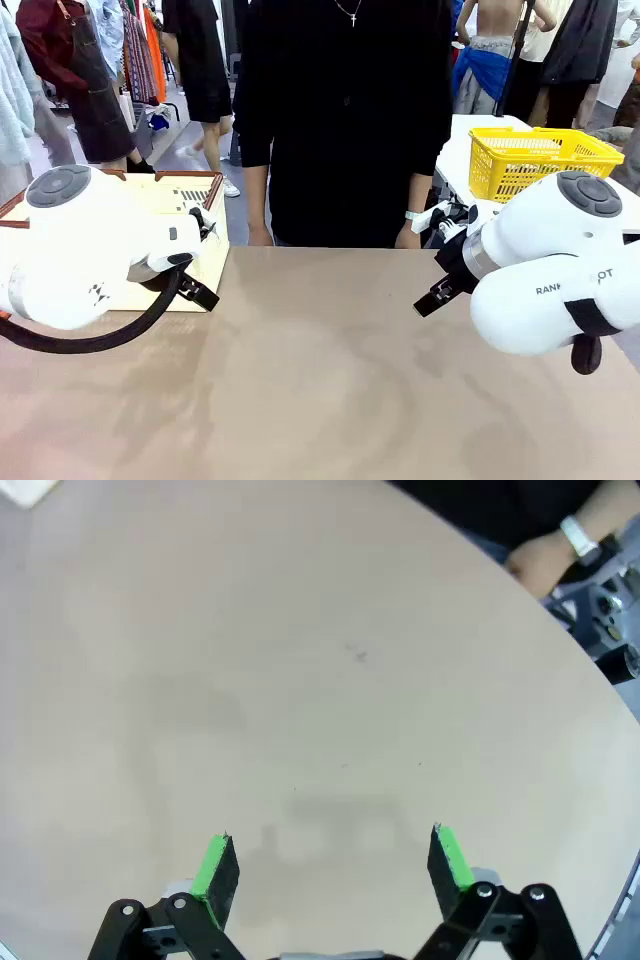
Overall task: Place the drinks into the Shopping basket.
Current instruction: Pick up one drink and place it into the Shopping basket.
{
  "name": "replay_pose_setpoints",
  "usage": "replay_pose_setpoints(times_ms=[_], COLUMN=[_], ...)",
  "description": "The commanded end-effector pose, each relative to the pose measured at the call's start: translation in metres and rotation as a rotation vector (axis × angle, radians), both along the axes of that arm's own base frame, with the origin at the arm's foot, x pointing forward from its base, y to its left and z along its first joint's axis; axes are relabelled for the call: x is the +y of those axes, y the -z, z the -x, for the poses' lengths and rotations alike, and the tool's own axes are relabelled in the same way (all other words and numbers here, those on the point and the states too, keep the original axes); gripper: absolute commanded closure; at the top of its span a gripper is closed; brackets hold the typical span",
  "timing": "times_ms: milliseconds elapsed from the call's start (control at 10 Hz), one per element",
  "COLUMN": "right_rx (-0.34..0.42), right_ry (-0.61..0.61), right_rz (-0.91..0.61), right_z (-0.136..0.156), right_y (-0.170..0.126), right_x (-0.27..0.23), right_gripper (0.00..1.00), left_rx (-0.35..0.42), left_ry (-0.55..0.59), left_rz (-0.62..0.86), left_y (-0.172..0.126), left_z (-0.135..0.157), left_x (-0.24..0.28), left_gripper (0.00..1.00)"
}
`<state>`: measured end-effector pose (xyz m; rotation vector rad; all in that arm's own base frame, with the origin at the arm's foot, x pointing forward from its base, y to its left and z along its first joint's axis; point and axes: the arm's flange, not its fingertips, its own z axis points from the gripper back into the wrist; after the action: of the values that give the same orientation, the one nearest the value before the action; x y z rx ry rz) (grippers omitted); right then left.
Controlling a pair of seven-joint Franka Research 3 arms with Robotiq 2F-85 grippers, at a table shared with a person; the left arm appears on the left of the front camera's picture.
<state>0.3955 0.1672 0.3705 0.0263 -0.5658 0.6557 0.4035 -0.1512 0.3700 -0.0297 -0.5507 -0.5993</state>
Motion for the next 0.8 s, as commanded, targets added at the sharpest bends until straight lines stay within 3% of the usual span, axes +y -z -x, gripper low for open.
replay_pose_setpoints(times_ms=[0, 700], right_rx=[0.0, 0.0], right_ry=[0.0, 0.0], right_rz=[0.0, 0.0], right_z=[0.0, 0.0], right_y=[0.0, 0.0], right_x=[0.0, 0.0], right_gripper=[0.0, 0.0], left_rx=[0.0, 0.0], left_ry=[0.0, 0.0], left_rz=[0.0, 0.0], left_y=[-0.0001, -0.0001], left_z=[0.0, 0.0], left_x=[0.0, 0.0], left_gripper=[0.0, 0.0])
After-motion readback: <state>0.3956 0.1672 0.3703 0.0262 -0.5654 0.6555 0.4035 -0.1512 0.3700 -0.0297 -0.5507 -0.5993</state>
